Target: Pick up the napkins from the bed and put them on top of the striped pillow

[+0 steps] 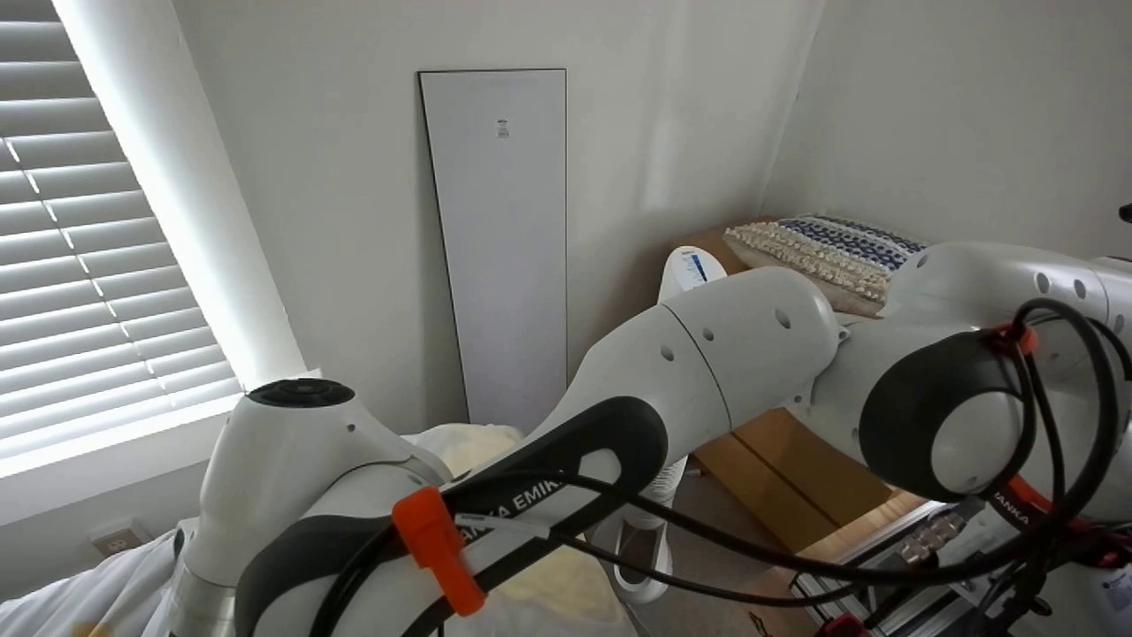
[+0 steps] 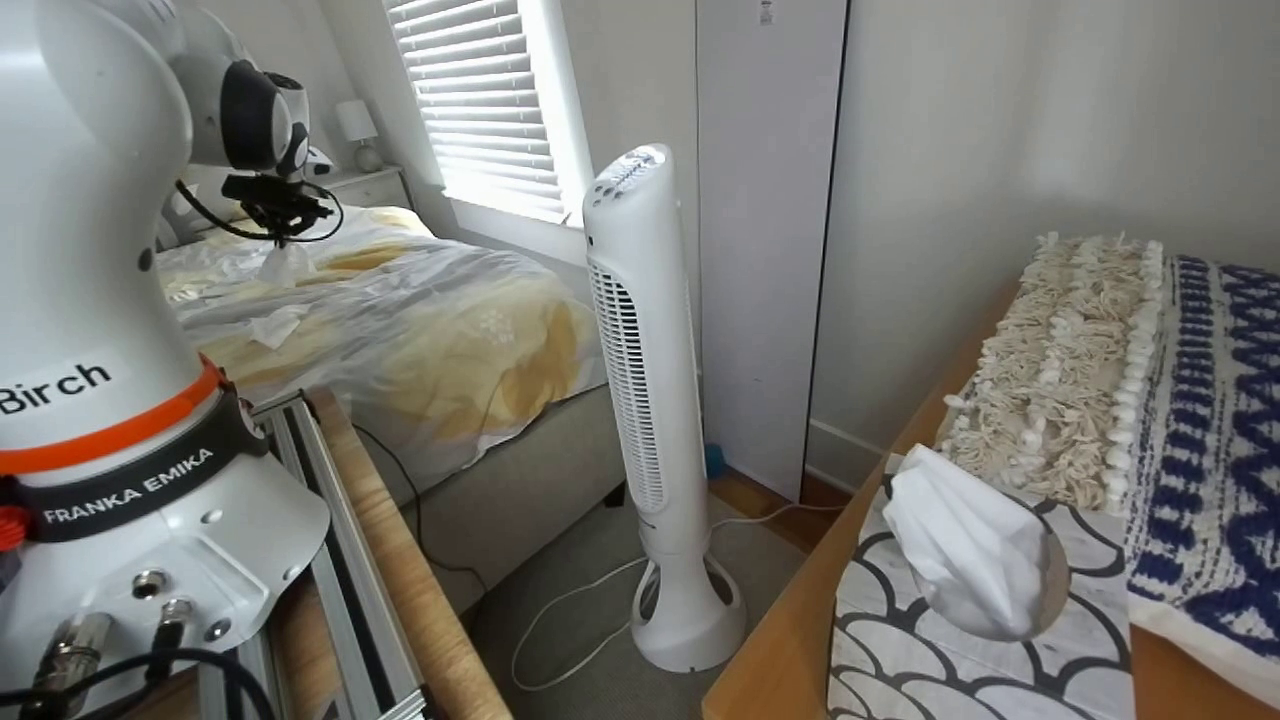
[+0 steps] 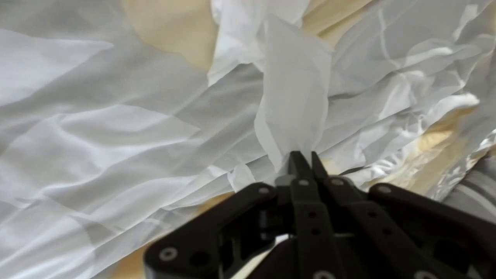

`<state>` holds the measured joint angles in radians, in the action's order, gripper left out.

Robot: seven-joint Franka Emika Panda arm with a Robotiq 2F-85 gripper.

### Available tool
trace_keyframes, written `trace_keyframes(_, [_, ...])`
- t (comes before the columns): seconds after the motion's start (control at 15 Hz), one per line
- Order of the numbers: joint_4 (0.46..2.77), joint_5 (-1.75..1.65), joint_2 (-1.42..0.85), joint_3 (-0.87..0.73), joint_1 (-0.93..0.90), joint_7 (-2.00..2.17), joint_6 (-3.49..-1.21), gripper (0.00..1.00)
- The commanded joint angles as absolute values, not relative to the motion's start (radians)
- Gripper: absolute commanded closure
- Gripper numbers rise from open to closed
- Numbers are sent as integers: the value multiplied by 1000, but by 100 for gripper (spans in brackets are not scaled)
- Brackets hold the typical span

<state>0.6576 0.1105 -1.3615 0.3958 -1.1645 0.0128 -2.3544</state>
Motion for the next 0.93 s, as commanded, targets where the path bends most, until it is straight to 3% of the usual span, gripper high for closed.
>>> trace_keyframes(0.0, [648, 168, -1388, 516, -1143, -152, -2272, 100])
trace_keyframes(0.73, [641, 153, -1455, 507, -1122, -218, -1881, 100])
trace_keyframes(0.8, [636, 148, -1458, 501, -1127, -223, -1873, 74])
trace_keyframes(0.87, [636, 144, -1457, 497, -1128, -225, -1866, 72])
